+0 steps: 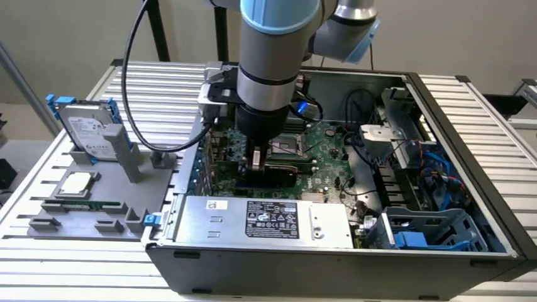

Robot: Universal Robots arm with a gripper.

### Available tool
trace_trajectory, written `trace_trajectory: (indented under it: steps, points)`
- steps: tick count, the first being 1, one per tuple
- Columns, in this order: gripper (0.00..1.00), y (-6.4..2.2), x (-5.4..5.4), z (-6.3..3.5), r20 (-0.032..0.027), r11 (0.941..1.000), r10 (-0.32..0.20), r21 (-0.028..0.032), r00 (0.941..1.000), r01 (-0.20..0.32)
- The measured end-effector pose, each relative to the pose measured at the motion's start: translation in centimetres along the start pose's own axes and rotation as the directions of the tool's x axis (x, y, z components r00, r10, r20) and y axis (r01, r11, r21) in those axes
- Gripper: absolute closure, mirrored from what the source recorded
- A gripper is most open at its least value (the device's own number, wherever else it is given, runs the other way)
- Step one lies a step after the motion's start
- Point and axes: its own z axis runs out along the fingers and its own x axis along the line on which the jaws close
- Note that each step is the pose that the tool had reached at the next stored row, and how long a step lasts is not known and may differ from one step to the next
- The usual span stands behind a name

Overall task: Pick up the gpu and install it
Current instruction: 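Insert the gpu into the slot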

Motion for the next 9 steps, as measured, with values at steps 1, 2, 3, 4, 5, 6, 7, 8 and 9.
trace_trajectory:
  steps: [1, 2, 3, 4, 5, 6, 7, 8, 9]
  points:
    - [0.00, 0.00, 0.0, -0.04, -0.0002, 1.0000, 0.000, -0.0001, 1.0000, 0.000]
    - [0.00, 0.01, 0.0, -0.20, -0.0019, 1.0000, 0.000, -0.0006, 1.0000, 0.000]
    - [0.00, 0.00, 0.0, -0.37, -0.0021, 1.0000, -0.001, -0.0006, 1.0000, 0.001]
    - [0.00, 0.02, 0.0, -0.62, -0.0022, 1.0000, -0.001, -0.0006, 1.0000, 0.001]
    - [0.00, 0.05, 0.0, -0.90, -0.0023, 1.0000, -0.001, -0.0007, 1.0000, 0.001]
    - [0.00, 0.07, 0.0, -1.24, -0.0024, 1.0000, 0.000, -0.0008, 1.0000, 0.000]
    - [0.00, 0.10, -0.1, -1.62, -0.0023, 1.0000, 0.000, -0.0007, 1.0000, 0.000]
    - [0.00, 0.14, -0.1, -2.08, -0.0026, 1.0000, 0.000, -0.0009, 1.0000, 0.000]
    - [0.00, 0.17, -0.1, -2.51, -0.0023, 1.0000, -0.001, -0.0007, 1.0000, 0.001]
